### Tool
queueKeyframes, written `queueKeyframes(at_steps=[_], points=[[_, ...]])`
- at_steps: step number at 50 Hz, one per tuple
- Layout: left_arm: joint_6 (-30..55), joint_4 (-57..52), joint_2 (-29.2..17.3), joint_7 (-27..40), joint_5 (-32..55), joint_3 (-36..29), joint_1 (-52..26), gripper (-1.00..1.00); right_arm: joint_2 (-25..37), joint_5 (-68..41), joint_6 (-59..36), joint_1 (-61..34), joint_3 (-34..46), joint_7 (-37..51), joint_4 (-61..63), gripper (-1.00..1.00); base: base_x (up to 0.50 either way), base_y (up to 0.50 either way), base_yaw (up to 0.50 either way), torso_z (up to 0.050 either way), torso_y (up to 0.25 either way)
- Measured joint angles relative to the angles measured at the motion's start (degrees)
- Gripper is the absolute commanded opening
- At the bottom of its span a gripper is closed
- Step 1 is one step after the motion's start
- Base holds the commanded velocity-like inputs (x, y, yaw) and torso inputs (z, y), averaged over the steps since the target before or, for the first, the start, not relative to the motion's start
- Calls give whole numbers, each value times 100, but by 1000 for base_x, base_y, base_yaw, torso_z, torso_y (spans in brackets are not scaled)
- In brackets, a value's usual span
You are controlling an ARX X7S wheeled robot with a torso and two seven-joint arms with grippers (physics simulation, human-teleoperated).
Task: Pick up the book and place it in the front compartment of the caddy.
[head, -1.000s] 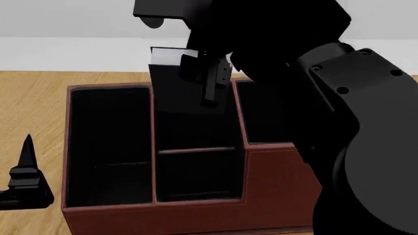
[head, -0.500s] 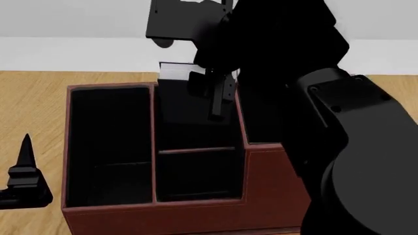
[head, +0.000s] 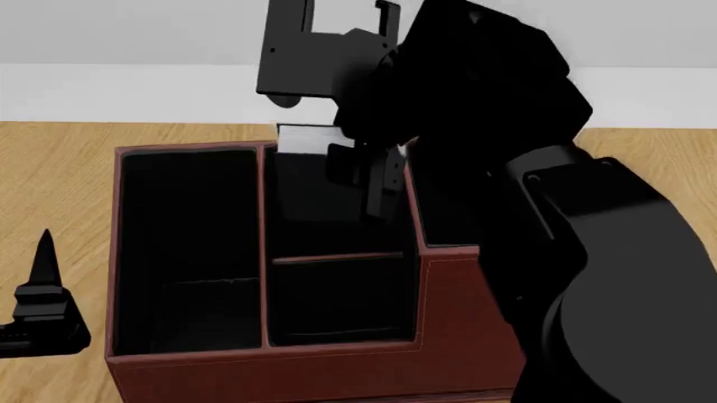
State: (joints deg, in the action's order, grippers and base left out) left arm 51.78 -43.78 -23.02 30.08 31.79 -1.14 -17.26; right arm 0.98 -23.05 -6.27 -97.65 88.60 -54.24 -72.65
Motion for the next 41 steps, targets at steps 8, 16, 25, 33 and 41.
queueKeyframes(at_steps=[8,16,25,33,41], points=[[-37,20,-14,3,4,7,27,100,0,113,75,127,19,125,-15,-100,0,0,0,0,1],[-33,11,-24,23,20,5,27,100,-1,213,163,240,0,315,-33,-100,0,0,0,0,0],[-25,-2,-33,48,41,4,28,100,-6,290,197,348,-38,483,-29,100,0,0,0,1,1],[-5,-30,-45,74,70,13,27,100,-4,442,247,353,-104,684,-27,100,0,0,0,0,0],[-3,-54,-54,91,98,22,34,100,-2,485,265,277,-145,782,-39,100,0,0,0,0,0]])
